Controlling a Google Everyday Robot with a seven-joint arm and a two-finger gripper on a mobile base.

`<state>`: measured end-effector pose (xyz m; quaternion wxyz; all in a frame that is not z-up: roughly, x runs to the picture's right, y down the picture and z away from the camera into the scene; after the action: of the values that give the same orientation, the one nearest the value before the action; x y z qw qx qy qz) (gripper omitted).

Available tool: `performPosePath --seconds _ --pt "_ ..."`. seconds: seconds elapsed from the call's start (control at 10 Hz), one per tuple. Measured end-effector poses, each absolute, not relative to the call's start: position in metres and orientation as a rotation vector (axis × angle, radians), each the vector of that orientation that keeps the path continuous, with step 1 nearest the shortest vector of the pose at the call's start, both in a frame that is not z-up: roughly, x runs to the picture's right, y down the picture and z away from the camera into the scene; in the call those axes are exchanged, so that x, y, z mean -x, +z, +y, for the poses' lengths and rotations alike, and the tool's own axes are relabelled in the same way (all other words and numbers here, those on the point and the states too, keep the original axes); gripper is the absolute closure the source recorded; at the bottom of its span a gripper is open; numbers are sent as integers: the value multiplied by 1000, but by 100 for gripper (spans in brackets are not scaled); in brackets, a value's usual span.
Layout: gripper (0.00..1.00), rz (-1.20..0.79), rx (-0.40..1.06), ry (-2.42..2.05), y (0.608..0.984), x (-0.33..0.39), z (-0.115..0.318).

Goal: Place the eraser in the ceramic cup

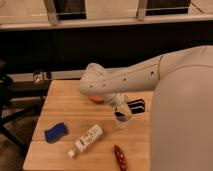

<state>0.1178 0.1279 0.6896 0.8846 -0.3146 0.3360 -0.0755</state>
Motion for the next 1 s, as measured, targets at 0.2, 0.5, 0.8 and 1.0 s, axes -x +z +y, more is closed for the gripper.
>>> performPosePath --seconds 0.2,0.5,0.8,1.0 --pt "100 706 655 -168 692 -120 129" --pt "100 711 660 -180 696 -122 134" --pt "100 711 666 -193 702 -123 140" --pt "100 713 668 -199 704 -123 143"
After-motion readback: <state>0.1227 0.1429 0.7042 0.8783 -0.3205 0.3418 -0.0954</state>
